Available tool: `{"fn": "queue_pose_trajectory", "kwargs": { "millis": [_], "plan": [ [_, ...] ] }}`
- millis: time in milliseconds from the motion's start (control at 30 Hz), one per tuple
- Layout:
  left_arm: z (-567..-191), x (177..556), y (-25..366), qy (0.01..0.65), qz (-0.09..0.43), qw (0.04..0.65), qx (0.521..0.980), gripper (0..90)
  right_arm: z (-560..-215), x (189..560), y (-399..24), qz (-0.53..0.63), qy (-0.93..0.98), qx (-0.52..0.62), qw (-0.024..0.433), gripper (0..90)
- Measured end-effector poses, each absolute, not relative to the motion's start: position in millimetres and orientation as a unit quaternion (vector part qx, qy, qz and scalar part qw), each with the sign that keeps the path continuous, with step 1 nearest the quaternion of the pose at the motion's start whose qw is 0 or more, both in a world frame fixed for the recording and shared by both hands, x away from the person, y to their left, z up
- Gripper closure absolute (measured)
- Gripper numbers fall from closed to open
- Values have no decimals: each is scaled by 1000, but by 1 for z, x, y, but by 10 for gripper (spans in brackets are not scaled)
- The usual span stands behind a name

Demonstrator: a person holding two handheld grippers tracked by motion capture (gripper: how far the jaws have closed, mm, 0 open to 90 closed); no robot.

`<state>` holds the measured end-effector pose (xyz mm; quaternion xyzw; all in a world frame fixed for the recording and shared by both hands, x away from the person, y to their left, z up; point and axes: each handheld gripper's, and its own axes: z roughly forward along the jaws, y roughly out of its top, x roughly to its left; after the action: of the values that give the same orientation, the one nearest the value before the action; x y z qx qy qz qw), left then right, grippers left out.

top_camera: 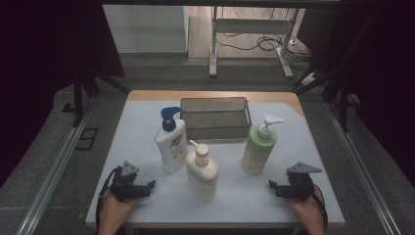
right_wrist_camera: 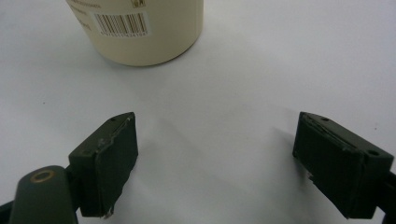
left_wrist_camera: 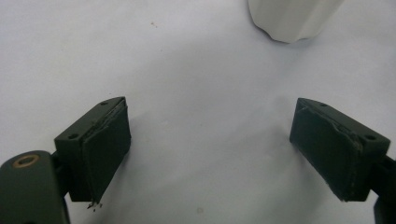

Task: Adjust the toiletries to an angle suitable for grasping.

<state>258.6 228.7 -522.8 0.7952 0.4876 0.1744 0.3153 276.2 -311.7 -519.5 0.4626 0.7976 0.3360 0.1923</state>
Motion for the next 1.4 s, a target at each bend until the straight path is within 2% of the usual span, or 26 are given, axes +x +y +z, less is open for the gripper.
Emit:
{"fn": "queue_pose_trajectory", "kwargs": {
  "millis": [267, 433, 467, 533, 933, 1400],
  "plan": [
    [-523, 258, 229, 488, 174, 316, 795, 122, -519, 277, -312, 336, 799, 462, 189, 132],
    [-523, 258, 229, 489, 173, 317, 794, 122, -518, 277, -313, 337, 799, 466, 177, 61],
    [-523, 258, 229, 489, 173, 317, 794, 122, -518, 277, -314, 331, 802, 466, 175, 10],
    [-523, 258, 229, 489, 173, 317, 794, 122, -518, 277, -314, 331, 802, 465, 176, 1],
    [-523, 258, 229, 489, 174, 317, 794, 122, -492, 269, -315, 373, 799, 431, 193, 0],
    [-523, 258, 229, 488, 174, 317, 794, 122, -470, 274, -306, 411, 794, 416, 166, 0]
  ]
}}
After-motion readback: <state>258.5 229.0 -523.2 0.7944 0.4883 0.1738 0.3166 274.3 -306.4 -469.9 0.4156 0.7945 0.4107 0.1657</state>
